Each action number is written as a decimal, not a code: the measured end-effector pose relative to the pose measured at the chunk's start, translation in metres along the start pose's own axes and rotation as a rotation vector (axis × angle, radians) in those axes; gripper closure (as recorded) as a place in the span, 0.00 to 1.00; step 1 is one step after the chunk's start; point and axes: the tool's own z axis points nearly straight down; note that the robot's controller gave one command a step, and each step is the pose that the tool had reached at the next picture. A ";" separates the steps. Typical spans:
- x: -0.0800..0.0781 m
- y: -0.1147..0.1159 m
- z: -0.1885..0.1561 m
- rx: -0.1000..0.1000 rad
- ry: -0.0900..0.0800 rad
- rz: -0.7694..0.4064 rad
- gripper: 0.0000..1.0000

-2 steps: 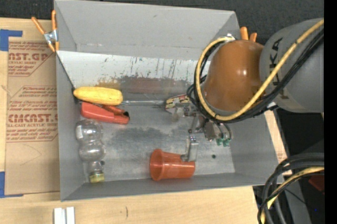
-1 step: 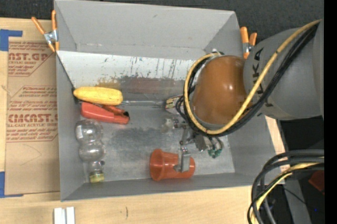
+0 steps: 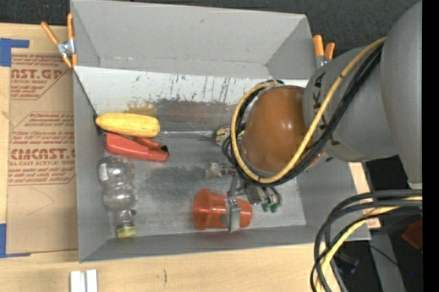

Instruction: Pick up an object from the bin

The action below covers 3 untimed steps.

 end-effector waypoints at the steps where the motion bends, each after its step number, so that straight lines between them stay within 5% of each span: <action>1: -0.003 0.019 0.047 -0.001 0.000 -0.049 1.00; 2: -0.003 0.019 0.046 -0.001 0.000 -0.049 1.00; 3: -0.010 0.026 -0.062 -0.002 -0.001 -0.012 1.00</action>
Offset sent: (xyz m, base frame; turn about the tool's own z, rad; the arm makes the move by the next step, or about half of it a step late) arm 0.0000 0.0000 0.0000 0.0000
